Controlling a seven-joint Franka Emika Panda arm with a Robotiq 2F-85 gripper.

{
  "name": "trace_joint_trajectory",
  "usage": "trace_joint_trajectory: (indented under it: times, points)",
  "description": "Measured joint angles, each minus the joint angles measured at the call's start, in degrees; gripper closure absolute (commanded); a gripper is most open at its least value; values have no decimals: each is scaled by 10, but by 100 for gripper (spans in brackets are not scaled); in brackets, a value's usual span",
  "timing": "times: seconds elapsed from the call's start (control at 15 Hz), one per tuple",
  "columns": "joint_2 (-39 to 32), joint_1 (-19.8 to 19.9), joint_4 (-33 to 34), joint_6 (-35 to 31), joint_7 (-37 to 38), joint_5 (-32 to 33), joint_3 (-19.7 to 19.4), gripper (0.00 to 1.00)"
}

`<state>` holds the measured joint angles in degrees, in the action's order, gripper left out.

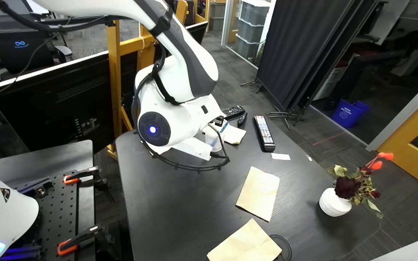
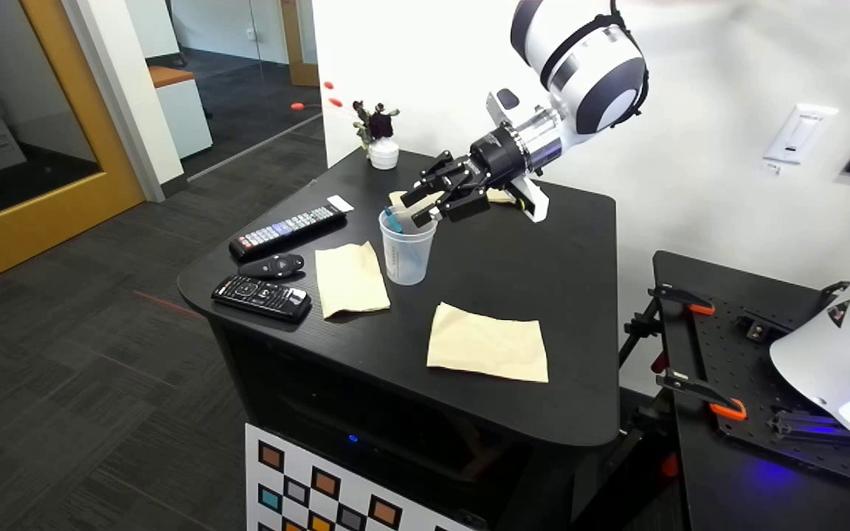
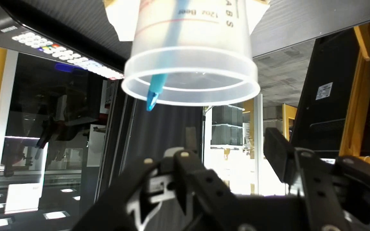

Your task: Put the green pen in the cup

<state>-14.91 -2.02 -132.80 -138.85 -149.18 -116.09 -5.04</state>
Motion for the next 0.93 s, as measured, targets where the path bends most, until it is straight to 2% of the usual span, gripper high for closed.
trace_joint_trajectory:
  times: [0.13,0.93]
  points:
    - [1,0,3,0,0,-1,0,0]
    - [80,0,12,0,0,-1,1,0]
